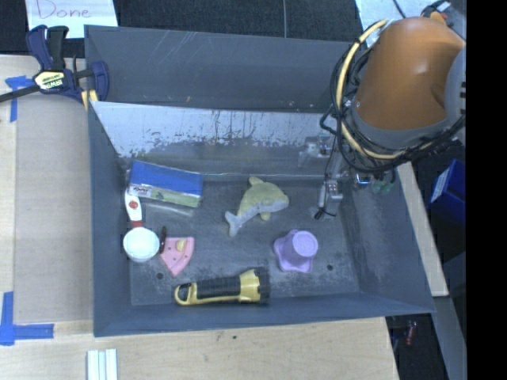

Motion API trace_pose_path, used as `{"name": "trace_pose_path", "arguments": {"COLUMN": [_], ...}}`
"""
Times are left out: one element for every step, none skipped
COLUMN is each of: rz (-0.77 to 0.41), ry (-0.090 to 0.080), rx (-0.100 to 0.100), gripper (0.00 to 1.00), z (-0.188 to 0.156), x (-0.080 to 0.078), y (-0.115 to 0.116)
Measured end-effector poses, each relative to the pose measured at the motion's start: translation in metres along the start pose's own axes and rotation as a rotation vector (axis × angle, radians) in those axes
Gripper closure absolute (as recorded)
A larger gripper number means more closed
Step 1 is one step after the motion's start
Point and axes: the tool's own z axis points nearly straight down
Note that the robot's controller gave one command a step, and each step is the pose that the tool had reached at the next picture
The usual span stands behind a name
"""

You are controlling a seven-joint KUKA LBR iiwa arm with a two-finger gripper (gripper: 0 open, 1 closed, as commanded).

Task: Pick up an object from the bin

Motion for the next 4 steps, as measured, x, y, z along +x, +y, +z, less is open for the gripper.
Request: {"name": "trace_pose_path", "arguments": {"rz": [-0.001,-0.162,-0.313,-0.457], "ry": [-0.008,-0.012,-0.026,-0.011], "rx": [0.0,0.001,0.005,0.001], "gripper": [0.0,0.0,0.0,0.0], "z": [-0.004,0.129,0.074,0.138], "x": [-0.001,-0.046,-0.056,-0.048], "y": [0.0,0.053,0.067,0.063]}}
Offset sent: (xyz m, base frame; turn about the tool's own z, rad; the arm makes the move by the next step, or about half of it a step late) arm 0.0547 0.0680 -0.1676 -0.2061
